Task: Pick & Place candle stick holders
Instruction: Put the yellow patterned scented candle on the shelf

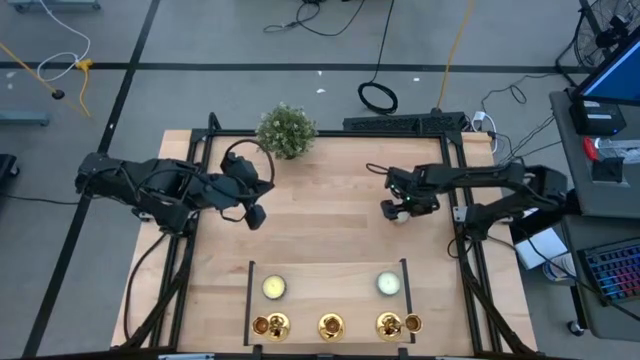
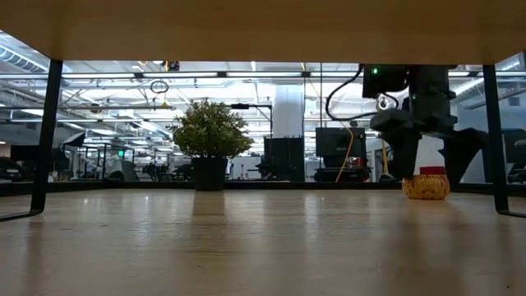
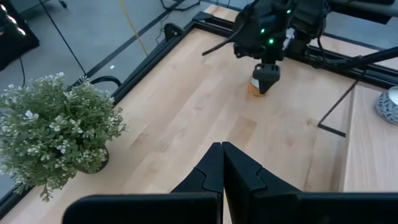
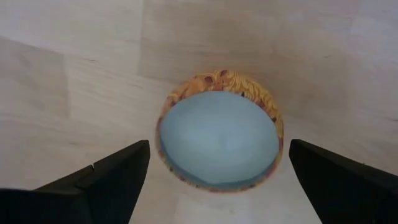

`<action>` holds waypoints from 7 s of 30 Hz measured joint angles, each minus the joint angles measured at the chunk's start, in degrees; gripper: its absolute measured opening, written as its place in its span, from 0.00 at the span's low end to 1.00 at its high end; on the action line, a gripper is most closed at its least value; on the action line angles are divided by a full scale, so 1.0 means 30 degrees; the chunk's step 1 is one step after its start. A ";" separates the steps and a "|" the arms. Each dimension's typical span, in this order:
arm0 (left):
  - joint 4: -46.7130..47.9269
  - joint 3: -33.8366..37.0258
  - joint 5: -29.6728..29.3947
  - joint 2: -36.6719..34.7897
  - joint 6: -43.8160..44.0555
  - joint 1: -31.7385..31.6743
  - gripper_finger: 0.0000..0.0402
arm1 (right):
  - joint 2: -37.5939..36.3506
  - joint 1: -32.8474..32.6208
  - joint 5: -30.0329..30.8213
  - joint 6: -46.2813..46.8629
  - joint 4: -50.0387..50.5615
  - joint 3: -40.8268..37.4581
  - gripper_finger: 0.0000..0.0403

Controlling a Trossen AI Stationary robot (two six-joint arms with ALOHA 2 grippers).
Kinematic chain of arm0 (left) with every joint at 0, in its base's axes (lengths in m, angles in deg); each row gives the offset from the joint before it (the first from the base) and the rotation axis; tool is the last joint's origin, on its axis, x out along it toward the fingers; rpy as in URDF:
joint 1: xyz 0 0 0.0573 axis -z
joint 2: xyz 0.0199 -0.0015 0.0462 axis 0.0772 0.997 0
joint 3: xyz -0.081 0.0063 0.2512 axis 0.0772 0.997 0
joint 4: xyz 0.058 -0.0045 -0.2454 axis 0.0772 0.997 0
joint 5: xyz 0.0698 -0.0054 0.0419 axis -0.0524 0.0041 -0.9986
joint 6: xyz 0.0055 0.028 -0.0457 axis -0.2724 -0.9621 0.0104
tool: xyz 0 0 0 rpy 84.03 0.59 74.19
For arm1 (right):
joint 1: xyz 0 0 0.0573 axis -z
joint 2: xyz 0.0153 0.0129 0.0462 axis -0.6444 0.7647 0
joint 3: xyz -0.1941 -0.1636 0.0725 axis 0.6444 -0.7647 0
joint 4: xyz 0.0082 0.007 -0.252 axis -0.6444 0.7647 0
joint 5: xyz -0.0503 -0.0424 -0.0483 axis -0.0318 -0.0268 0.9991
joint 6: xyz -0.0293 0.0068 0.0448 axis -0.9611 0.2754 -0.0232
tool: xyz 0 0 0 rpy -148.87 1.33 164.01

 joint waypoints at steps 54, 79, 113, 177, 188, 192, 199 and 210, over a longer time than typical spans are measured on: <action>0.0000 0.0000 0.0684 0.0000 -0.4192 -0.1645 0.04 | 0.0921 -0.0007 0.1090 -0.0330 -0.2618 0.8807 0.72; 0.1075 -0.7808 -0.2073 1.0320 -1.2352 -0.2364 0.97 | 0.0929 -0.2236 0.3585 0.0392 -0.5131 1.0936 0.72; -0.1239 -0.7825 0.1419 1.0431 -1.2352 -0.3474 0.97 | 0.0929 -0.3264 0.2030 0.0682 -0.8328 1.0928 0.72; -0.0011 -0.7832 0.2588 1.0670 -0.9435 -0.3708 0.72 | 0.0929 -0.3504 0.2050 0.0282 -0.9088 1.0907 0.77; 0.0421 -0.7839 0.3875 1.0216 -0.7965 -0.3453 0.72 | 0.0932 -0.3388 0.1813 0.0210 -0.9395 1.0907 0.77; 0.0579 -0.7817 0.4538 0.9788 -0.7350 -0.3446 0.71 | 0.0929 -0.3388 0.1692 0.0059 -0.9610 1.0907 0.77; 0.0600 -0.7832 0.4992 0.9406 -0.7017 -0.3507 0.69 | 0.0929 -0.3388 0.1458 -0.0123 -1.0146 1.0914 0.77; 0.0710 -0.7839 0.4924 0.9541 -0.8218 -0.3526 0.68 | 0.0929 -0.3395 0.1439 0.0092 -0.9950 1.0907 0.75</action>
